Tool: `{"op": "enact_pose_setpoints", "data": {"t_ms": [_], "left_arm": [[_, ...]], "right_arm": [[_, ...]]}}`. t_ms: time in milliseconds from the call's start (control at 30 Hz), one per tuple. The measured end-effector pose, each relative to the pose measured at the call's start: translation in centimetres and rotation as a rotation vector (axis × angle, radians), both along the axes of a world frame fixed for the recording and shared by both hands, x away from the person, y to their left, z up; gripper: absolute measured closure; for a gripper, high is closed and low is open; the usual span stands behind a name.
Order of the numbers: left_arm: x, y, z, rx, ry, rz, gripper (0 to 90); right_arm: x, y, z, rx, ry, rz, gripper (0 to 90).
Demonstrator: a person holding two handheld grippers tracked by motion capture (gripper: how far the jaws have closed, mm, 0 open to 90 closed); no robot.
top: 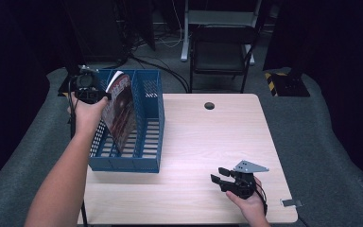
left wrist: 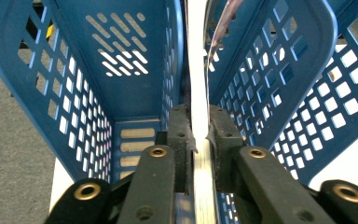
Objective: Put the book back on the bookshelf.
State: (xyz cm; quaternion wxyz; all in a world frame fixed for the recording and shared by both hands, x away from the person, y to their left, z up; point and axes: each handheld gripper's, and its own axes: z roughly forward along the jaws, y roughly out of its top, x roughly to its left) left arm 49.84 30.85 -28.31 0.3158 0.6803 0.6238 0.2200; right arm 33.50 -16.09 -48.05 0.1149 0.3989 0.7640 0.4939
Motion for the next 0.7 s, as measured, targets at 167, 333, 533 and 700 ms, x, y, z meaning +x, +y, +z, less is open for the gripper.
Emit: {"op": "enact_pose_setpoints", "data": {"t_ms": [167,333,533,700], "left_arm": [[-0.36,0.36,0.06,-0.004,0.012,0.003,66.4],[-0.59,0.66,0.20,-0.007,0.000,-0.005,58.9],[-0.69,0.58,-0.02,-0.014,0.004,-0.027,49.8],[-0.89,0.34,0.03,-0.025,-0.013,-0.041,44.5]], "right_arm": [[-0.02,0.15,0.00,-0.005,0.004,0.011,51.1],[0.00,0.16,-0.06,-0.001,0.009,0.003,51.1],[-0.02,0.20,-0.09,-0.004,0.009,0.007,51.1],[0.05,0.23,-0.14,-0.008,0.009,0.009,51.1]]}}
